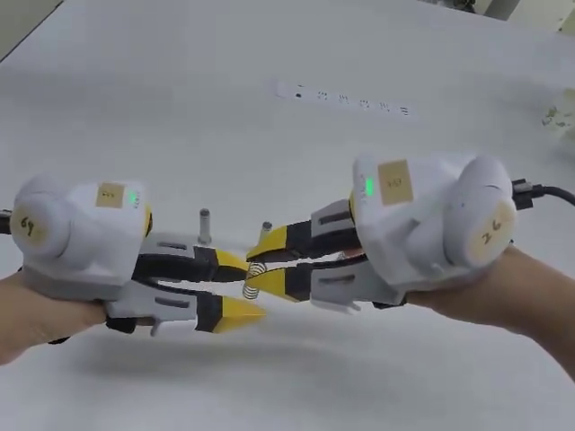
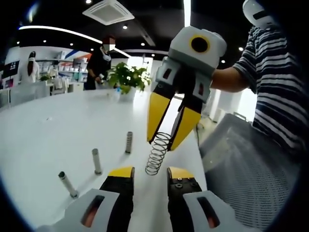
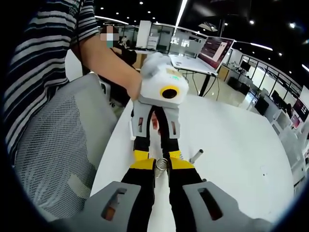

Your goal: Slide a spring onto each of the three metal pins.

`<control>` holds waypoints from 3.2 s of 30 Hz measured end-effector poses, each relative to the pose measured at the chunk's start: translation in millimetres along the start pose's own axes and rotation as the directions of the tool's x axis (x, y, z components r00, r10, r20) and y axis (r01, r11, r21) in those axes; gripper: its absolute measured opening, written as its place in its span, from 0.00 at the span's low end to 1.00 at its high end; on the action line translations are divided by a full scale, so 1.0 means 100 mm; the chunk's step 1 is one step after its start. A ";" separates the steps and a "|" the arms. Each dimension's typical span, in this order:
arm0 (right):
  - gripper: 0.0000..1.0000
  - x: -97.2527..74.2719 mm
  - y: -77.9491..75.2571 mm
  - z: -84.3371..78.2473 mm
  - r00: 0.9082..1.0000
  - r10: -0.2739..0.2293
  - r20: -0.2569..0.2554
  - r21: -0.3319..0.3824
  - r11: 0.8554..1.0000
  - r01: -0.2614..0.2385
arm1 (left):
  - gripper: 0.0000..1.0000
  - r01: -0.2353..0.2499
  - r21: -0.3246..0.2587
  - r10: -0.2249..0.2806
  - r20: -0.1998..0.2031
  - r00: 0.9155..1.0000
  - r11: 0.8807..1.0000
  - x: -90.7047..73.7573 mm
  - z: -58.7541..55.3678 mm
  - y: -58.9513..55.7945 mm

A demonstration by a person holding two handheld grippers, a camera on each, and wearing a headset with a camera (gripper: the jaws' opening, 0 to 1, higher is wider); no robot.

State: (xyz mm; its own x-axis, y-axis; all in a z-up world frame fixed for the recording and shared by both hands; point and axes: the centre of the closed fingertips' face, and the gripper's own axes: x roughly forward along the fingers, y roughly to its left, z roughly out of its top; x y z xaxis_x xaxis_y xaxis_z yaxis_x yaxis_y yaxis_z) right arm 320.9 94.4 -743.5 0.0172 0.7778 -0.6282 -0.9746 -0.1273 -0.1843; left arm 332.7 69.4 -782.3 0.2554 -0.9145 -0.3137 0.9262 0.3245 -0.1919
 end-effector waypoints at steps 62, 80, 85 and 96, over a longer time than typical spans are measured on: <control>0.07 -0.03 -0.20 -0.20 0.997 -0.050 -0.052 0.035 0.998 0.052 | 0.98 -0.300 -0.109 0.309 0.080 0.948 0.948 -0.85 -0.24 0.40; 0.07 -0.08 -0.52 -0.28 0.992 -0.108 -0.069 0.063 0.992 0.113 | 0.98 -0.317 -0.113 0.327 0.085 0.941 0.942 -0.87 -0.25 0.41; 0.07 -0.07 -0.64 -0.27 0.989 -0.130 -0.067 0.068 0.989 0.135 | 0.98 -0.315 -0.114 0.326 0.086 0.941 0.942 -0.87 -0.25 0.41; 0.07 -0.04 -0.84 -0.27 0.983 -0.169 -0.069 0.087 0.981 0.175 | 0.98 -0.316 -0.117 0.326 0.081 0.942 0.942 -0.87 -0.26 0.41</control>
State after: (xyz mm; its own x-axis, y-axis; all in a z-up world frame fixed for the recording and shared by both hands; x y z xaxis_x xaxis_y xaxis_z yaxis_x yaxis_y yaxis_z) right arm 409.2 85.5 -745.6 0.1973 0.7439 -0.6385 -0.9722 0.0648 -0.2249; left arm 340.8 168.8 -787.1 0.5651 -0.7751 -0.2826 0.7591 0.6227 -0.1900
